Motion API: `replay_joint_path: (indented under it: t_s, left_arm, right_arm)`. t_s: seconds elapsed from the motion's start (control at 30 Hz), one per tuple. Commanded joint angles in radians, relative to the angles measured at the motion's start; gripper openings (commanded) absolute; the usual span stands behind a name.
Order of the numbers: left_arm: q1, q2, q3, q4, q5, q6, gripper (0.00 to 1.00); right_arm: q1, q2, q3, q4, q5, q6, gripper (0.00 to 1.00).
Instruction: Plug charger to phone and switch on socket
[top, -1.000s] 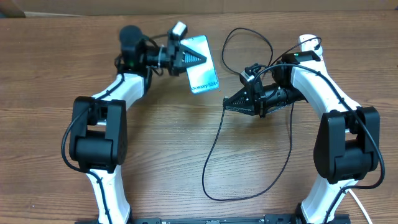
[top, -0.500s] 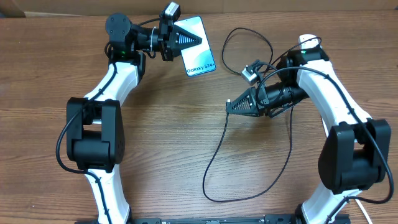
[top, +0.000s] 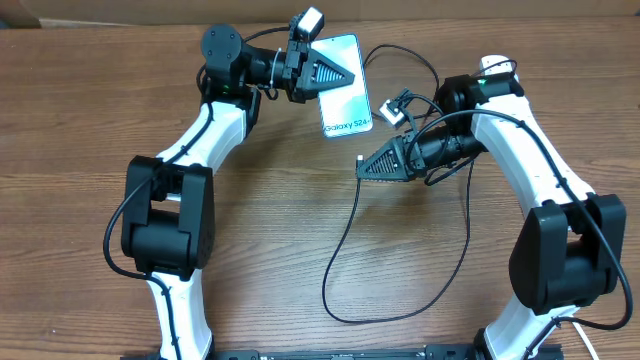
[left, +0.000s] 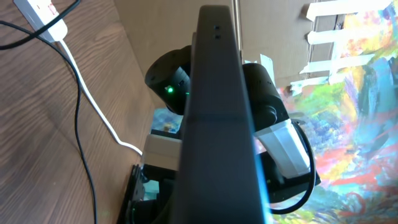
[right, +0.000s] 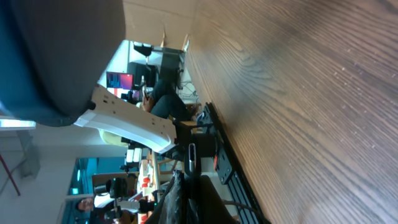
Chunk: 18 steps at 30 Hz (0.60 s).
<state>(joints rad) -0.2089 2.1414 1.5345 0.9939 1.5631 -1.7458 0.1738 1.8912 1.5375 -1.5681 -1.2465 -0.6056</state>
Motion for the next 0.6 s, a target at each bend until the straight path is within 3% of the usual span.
replay_joint_path:
  t_s: [0.0,0.3,0.57]
  left_arm:
    - [0.004,-0.008,0.041,-0.002,0.019,0.034,0.04]
    - [0.006,-0.008,0.041,-0.002,0.019,0.042,0.04]
    - [0.023,-0.008,0.041,-0.003,0.019,0.009,0.04]
  right_arm:
    - [0.032,-0.026,0.023,0.002,0.018,0.014,0.04]
    - [0.040,-0.027,0.176,-0.050,0.113,0.014,0.04]
    - [0.032,-0.027,0.181,-0.017,0.127,0.016,0.04]
